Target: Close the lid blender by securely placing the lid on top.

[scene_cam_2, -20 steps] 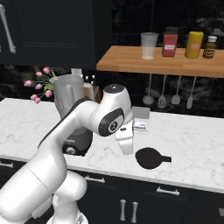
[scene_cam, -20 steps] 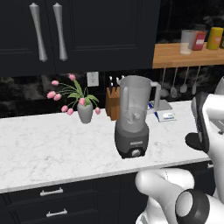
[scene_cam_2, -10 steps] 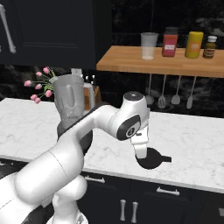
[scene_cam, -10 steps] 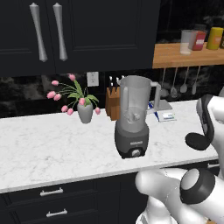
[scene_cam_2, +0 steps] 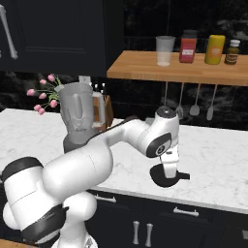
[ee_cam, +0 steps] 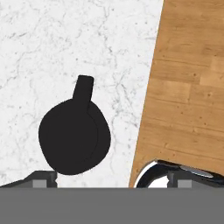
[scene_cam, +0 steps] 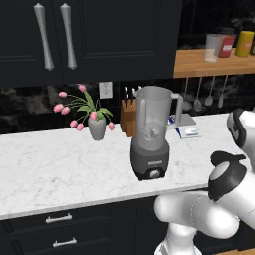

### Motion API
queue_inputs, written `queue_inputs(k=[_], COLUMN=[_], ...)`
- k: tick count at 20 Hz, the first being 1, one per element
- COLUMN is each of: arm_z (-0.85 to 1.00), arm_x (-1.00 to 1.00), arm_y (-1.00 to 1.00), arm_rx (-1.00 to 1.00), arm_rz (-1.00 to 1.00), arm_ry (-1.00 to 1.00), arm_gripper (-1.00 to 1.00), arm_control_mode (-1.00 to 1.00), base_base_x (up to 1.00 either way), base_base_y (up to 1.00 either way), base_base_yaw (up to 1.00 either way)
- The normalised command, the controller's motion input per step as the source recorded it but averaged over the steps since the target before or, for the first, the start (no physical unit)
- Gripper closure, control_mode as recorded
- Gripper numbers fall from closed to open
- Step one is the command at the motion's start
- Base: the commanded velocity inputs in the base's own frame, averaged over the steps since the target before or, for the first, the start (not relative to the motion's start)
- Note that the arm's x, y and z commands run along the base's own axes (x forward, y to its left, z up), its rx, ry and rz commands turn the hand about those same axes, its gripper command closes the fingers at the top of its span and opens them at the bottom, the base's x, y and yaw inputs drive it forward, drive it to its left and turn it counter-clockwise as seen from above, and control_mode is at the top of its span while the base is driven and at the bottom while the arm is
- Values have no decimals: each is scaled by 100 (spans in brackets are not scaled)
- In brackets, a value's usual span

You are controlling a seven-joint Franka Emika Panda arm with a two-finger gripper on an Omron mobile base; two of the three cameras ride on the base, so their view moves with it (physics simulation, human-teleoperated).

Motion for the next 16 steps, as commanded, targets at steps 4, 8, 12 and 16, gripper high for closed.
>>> queue_inputs(k=[4, 8, 12, 16], arm_z=[-29, -32, -32, -29], arm_x=[27, 26, 20, 19], arm_y=[-28, -26, -25, -21], arm_rx=[2, 1, 1, 0], arm_rz=[0, 0, 0, 0], arm_ry=[1, 1, 1, 1], arm_gripper=[-100, -100, -100, -100], arm_control_mode=[-100, -100, -100, -100], base_base_x=[0, 0, 0, 0], base_base_y=[0, 0, 0, 0], base_base_yaw=[0, 0, 0, 0])
